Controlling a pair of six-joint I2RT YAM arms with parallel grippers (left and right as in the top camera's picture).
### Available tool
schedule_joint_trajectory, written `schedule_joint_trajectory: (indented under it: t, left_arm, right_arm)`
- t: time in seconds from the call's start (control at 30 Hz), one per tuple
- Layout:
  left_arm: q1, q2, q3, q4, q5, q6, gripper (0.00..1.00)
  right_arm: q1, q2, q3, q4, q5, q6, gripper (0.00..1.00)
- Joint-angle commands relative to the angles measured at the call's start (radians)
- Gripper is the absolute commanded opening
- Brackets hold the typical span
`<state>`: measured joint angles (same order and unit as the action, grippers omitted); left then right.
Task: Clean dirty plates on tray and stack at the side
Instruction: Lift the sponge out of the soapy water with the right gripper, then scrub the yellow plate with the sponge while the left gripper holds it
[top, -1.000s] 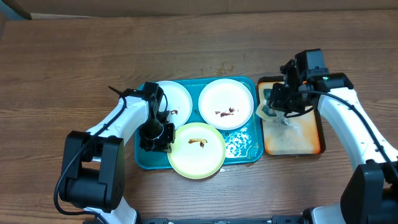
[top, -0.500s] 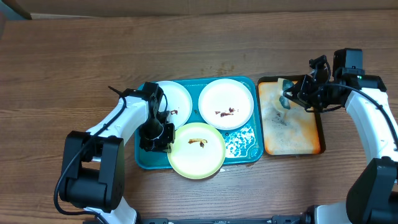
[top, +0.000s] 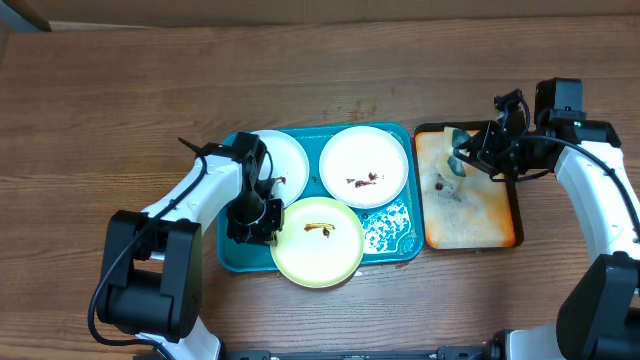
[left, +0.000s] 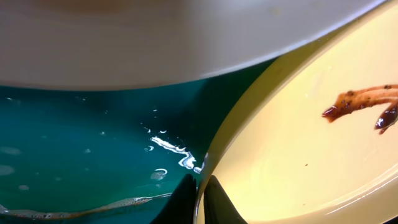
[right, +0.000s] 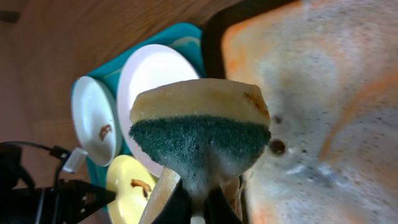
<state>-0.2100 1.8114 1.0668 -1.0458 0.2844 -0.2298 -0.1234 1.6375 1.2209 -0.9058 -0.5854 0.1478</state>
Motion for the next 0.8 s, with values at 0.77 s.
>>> schedule_joint_trajectory:
  t: [0.77]
  left_arm:
    - [-0.014, 0.018, 0.017, 0.008, -0.003, 0.004, 0.04]
  right_arm:
    - [0.756, 0.027, 0.029, 0.091, 0.253, 0.118, 0.04]
